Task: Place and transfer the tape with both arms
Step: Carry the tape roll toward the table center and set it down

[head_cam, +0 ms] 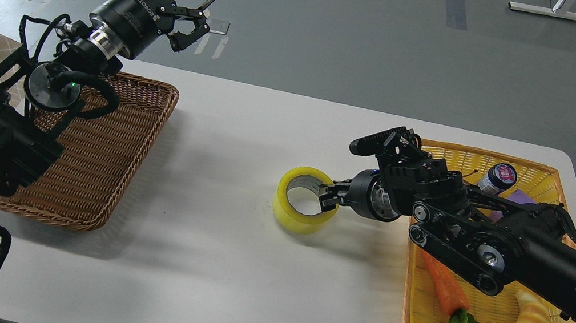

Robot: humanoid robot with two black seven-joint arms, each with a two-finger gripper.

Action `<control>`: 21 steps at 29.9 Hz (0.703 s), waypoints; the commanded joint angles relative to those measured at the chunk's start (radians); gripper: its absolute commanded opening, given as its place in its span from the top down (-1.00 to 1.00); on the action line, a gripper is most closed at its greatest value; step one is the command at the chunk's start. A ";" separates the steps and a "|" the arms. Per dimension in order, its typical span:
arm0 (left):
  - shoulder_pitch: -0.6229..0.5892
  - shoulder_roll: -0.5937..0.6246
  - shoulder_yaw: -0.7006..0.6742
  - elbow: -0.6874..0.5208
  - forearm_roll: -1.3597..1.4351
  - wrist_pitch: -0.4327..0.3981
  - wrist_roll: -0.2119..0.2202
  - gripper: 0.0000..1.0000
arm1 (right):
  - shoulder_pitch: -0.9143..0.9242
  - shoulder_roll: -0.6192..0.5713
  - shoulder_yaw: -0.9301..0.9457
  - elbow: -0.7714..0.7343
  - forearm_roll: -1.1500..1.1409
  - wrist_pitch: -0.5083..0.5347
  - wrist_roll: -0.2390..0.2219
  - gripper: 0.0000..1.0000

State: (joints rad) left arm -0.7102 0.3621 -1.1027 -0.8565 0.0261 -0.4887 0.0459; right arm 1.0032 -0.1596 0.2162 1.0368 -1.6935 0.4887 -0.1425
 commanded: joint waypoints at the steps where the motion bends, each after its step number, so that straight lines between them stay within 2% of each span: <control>1: 0.000 -0.002 0.000 0.001 0.000 0.000 0.000 -0.96 | -0.005 0.000 0.002 -0.003 0.000 0.000 0.000 0.51; 2: 0.000 -0.002 0.000 0.001 0.000 0.000 0.000 -0.96 | -0.006 0.000 0.002 -0.003 0.000 0.000 0.000 0.45; 6: 0.000 -0.003 0.000 0.001 0.000 0.000 0.000 -0.96 | -0.008 0.000 0.002 -0.003 0.000 0.000 0.000 0.42; 13: -0.002 -0.003 0.000 0.001 0.000 0.000 0.000 -0.96 | -0.005 -0.002 0.005 -0.007 0.003 0.000 0.000 0.24; 14: -0.002 -0.003 0.000 0.001 0.000 0.000 0.000 -0.96 | -0.005 -0.003 0.006 -0.004 0.003 0.000 0.000 0.17; 16: -0.002 -0.003 0.000 -0.001 0.000 0.000 -0.001 -0.96 | 0.005 -0.006 0.018 0.008 0.005 0.000 0.001 -0.29; 18: 0.000 -0.005 0.000 0.001 0.000 0.000 -0.001 -0.96 | 0.005 -0.011 0.029 0.012 0.009 0.000 0.001 -0.57; 20: 0.002 -0.005 0.001 0.001 0.000 0.000 -0.001 -0.96 | 0.006 -0.023 0.063 0.022 0.023 0.000 0.001 -0.85; 21: 0.002 -0.005 0.001 -0.001 0.000 0.000 -0.001 -0.96 | 0.006 -0.046 0.084 0.035 0.040 0.000 0.001 -0.87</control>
State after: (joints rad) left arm -0.7106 0.3576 -1.1030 -0.8568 0.0261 -0.4887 0.0448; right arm 1.0071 -0.1737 0.2552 1.0508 -1.6803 0.4884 -0.1416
